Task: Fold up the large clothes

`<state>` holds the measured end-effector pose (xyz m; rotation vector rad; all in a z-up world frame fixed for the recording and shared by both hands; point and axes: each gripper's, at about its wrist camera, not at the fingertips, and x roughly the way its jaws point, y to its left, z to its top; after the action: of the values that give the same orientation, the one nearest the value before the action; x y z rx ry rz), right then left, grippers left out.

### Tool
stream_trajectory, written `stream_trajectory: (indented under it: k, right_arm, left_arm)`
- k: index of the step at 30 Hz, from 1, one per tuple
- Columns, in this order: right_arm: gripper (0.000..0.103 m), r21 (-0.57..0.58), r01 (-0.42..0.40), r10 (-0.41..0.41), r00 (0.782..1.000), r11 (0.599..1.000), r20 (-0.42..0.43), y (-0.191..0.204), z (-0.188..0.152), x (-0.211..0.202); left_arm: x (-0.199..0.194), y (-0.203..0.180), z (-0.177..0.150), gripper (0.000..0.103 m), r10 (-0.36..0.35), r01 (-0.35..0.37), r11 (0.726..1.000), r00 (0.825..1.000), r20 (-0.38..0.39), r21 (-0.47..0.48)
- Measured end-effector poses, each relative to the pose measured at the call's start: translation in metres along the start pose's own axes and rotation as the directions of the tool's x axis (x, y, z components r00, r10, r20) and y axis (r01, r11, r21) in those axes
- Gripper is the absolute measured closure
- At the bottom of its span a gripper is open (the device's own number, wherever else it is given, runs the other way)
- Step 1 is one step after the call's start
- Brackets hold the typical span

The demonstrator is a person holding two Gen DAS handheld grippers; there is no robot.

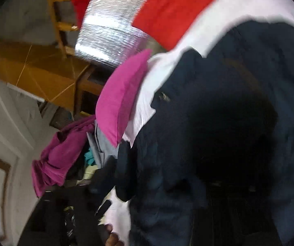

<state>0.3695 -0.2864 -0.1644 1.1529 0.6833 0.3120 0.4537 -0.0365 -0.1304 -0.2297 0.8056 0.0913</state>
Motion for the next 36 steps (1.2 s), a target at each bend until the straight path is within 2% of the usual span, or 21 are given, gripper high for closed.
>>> stream_trajectory:
  k: [4,6,8,10,12,14,15,17,18,19,21,22,23,24,27,28,30,32,33,34,36]
  right_arm:
    - [0.026,0.081,-0.038,0.027,0.991,0.996,0.129,-0.012,-0.008,-0.039]
    - [0.020,0.120,-0.053,0.022,0.969,0.991,0.246,-0.023,-0.013,-0.071]
    - [0.015,0.161,0.040,-0.096,0.929,0.986,0.357,-0.030,-0.016,-0.097]
    - [0.015,0.168,0.187,-0.240,0.885,0.968,0.399,-0.028,-0.013,-0.109]
    - [0.016,0.193,0.304,-0.359,0.831,0.933,0.425,-0.026,-0.010,-0.118]
    - [0.017,0.237,0.316,-0.391,0.810,0.919,0.438,-0.026,-0.007,-0.128]
    - [0.017,0.256,0.324,-0.409,0.788,0.911,0.461,-0.024,-0.005,-0.133]
    - [0.017,0.248,0.443,-0.506,0.710,0.862,0.490,-0.011,0.003,-0.136]
    - [0.018,0.234,0.455,-0.509,0.717,0.859,0.476,-0.013,0.009,-0.135]
    - [0.022,0.230,0.418,-0.477,0.750,0.879,0.459,-0.015,0.015,-0.132]
    - [0.030,0.245,0.276,-0.355,0.849,0.929,0.391,-0.034,0.024,-0.122]
    - [0.037,0.256,0.226,-0.310,0.878,0.940,0.365,-0.044,0.026,-0.119]
    - [0.045,0.273,0.190,-0.279,0.899,0.943,0.339,-0.056,0.024,-0.113]
    - [0.049,0.306,0.167,-0.264,0.914,0.937,0.308,-0.068,0.025,-0.108]
    - [0.056,0.367,0.185,-0.284,0.928,0.912,0.239,-0.085,0.026,-0.096]
    - [0.060,0.385,0.209,-0.306,0.928,0.899,0.211,-0.088,0.027,-0.093]
    - [0.060,0.384,0.249,-0.336,0.925,0.889,0.178,-0.089,0.029,-0.087]
    - [0.065,0.366,0.300,-0.377,0.912,0.881,0.160,-0.086,0.030,-0.081]
    - [0.065,0.355,0.320,-0.393,0.906,0.879,0.157,-0.083,0.029,-0.079]
    - [0.065,0.352,0.326,-0.398,0.904,0.877,0.154,-0.081,0.029,-0.078]
    - [0.064,0.355,0.326,-0.394,0.909,0.876,0.137,-0.082,0.029,-0.076]
  left_arm:
    - [-0.009,-0.017,-0.005,0.000,-0.038,0.036,0.996,0.999,0.028,0.080]
    - [-0.014,-0.027,-0.008,0.000,-0.064,0.059,0.991,0.997,0.038,0.121]
    - [-0.019,-0.042,-0.014,0.000,-0.096,0.088,0.981,0.995,0.042,0.171]
    - [-0.025,-0.058,-0.021,0.000,-0.122,0.107,0.969,0.991,0.052,0.222]
    - [-0.030,-0.071,-0.026,0.000,-0.140,0.117,0.955,0.988,0.068,0.272]
    - [-0.035,-0.088,-0.033,0.000,-0.143,0.104,0.935,0.985,0.093,0.339]
    - [-0.036,-0.095,-0.038,0.000,-0.144,0.097,0.925,0.984,0.101,0.367]
    - [-0.038,-0.110,-0.047,0.000,-0.160,0.103,0.903,0.982,0.102,0.418]
    - [-0.038,-0.118,-0.053,0.000,-0.167,0.107,0.888,0.981,0.098,0.448]
    - [-0.040,-0.124,-0.058,0.000,-0.171,0.104,0.874,0.980,0.100,0.475]
    - [-0.040,-0.134,-0.065,0.000,-0.168,0.091,0.855,0.980,0.106,0.511]
    - [-0.039,-0.140,-0.069,0.000,-0.160,0.080,0.846,0.981,0.108,0.527]
    - [-0.037,-0.143,-0.071,0.000,-0.154,0.072,0.841,0.982,0.110,0.536]
    - [-0.035,-0.146,-0.073,0.000,-0.148,0.065,0.840,0.983,0.112,0.539]
    - [-0.029,-0.155,-0.081,0.000,-0.119,0.032,0.832,0.985,0.122,0.554]
    - [-0.027,-0.157,-0.084,0.000,-0.107,0.019,0.828,0.986,0.125,0.561]
    - [-0.026,-0.161,-0.090,0.000,-0.080,-0.023,0.817,0.985,0.154,0.576]
    - [-0.025,-0.165,-0.094,0.000,-0.056,-0.059,0.804,0.983,0.174,0.592]
    - [-0.023,-0.170,-0.096,0.000,-0.031,-0.089,0.786,0.983,0.182,0.611]
    - [-0.020,-0.177,-0.099,0.000,0.001,-0.133,0.754,0.979,0.202,0.643]
    - [-0.020,-0.184,-0.102,0.000,0.028,-0.184,0.709,0.972,0.234,0.680]
